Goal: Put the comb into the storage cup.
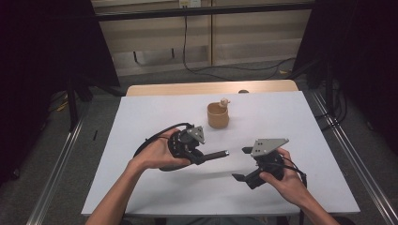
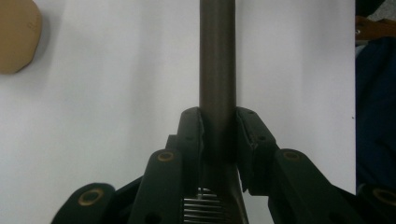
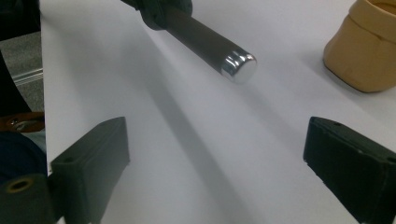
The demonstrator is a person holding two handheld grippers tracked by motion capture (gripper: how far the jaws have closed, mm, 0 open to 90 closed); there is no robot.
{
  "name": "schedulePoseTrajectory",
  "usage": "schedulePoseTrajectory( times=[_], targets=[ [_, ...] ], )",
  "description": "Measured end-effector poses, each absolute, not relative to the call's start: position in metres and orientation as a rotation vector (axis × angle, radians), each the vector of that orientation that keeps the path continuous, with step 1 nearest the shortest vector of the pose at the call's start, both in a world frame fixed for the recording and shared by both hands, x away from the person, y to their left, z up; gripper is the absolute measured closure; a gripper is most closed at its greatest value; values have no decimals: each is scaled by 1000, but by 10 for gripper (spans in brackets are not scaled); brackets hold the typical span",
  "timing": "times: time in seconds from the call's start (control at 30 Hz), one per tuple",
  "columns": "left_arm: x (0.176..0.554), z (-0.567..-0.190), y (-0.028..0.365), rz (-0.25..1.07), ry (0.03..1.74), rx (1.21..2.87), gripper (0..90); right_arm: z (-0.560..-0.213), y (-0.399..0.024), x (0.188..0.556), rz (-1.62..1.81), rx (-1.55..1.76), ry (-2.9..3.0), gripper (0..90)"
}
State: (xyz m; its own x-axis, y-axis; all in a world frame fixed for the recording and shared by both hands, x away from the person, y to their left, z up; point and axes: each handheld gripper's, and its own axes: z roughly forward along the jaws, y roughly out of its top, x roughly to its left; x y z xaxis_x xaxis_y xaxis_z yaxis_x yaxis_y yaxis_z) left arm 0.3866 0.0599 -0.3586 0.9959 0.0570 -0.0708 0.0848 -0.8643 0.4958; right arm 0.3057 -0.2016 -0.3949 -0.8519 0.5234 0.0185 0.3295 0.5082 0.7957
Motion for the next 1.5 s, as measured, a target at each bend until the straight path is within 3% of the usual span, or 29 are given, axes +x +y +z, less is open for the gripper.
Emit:
schedulePoseTrajectory(
  times=[0.5, 0.6, 1.0, 1.5],
  targets=[
    [386, -367, 55, -95, 74, 2634, 729, -389, -180, 325, 1183, 534, 2628, 67],
    [387, -367, 53, -98, 57, 2651, 729, -388, -175, 328, 1137, 497, 2656, 101],
    [386, -369, 51, -117, 82, 2645, 729, -378, -155, 342, 925, 323, 2775, 372],
    [388, -369, 52, -139, 73, 2671, 729, -379, -133, 348, 775, 168, 2820, 580]
  ],
)
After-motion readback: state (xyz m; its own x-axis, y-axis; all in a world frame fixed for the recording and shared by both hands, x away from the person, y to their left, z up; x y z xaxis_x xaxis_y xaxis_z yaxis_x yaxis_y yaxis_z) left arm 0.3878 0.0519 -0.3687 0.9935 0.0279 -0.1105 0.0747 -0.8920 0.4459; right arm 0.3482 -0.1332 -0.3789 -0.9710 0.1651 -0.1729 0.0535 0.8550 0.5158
